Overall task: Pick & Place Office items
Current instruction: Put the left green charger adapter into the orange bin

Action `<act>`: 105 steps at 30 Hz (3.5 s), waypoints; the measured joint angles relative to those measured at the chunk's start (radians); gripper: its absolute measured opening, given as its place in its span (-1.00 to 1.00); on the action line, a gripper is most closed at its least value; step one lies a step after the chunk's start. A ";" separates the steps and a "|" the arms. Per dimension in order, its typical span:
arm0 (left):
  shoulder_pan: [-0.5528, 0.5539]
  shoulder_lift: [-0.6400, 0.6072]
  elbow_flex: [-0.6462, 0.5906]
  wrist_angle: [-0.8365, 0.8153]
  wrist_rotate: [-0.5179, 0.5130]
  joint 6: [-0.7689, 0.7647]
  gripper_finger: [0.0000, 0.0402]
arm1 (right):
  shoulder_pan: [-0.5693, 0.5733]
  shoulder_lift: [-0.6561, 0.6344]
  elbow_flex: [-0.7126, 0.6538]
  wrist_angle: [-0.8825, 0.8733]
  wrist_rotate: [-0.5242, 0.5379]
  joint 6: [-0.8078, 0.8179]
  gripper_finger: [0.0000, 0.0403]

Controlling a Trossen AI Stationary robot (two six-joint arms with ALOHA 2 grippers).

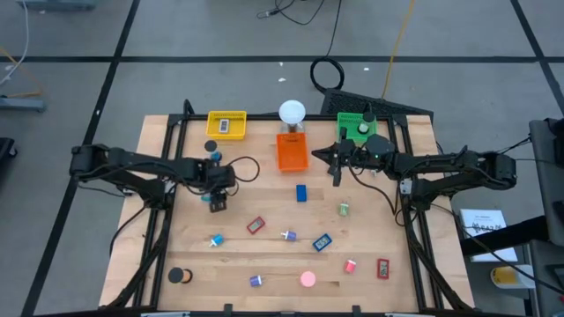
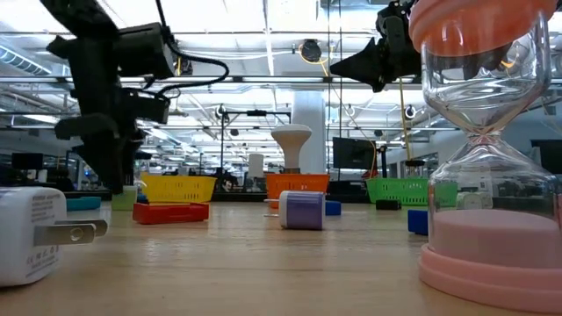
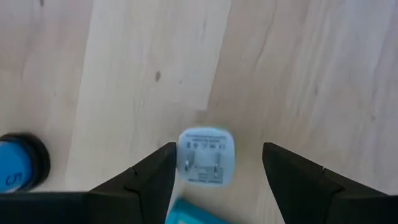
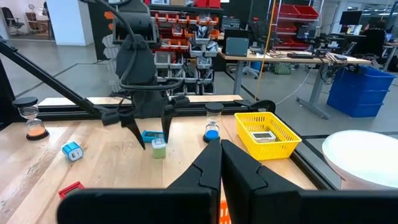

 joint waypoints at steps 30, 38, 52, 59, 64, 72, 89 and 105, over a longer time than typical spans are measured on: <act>0.008 0.312 0.293 0.338 0.113 0.117 -0.33 | 0.000 0.000 0.000 0.000 0.000 0.000 -1.00; 0.011 0.603 0.563 0.223 0.116 0.210 -0.33 | 0.000 0.000 0.000 -0.003 0.000 -0.002 -1.00; 0.026 0.649 0.647 0.136 0.107 0.234 0.26 | 0.000 0.000 0.000 -0.008 0.000 -0.003 -1.00; 0.026 0.482 0.554 0.156 0.094 0.256 0.05 | 0.000 0.000 0.000 -0.008 0.000 -0.003 -1.00; 0.026 0.311 0.293 0.446 0.128 0.245 -0.29 | 0.000 0.000 0.000 -0.008 0.000 0.007 -0.99; 0.025 0.145 -0.187 1.236 0.175 0.178 -0.69 | 0.006 0.000 0.005 -0.043 0.036 0.087 -0.98; 0.058 0.142 -0.417 1.607 0.173 0.127 -0.86 | 0.150 0.349 0.385 -0.687 0.214 0.256 -0.78; 0.058 0.142 -0.417 1.602 0.172 0.127 -0.68 | 0.218 0.685 0.814 -1.030 0.210 0.251 0.21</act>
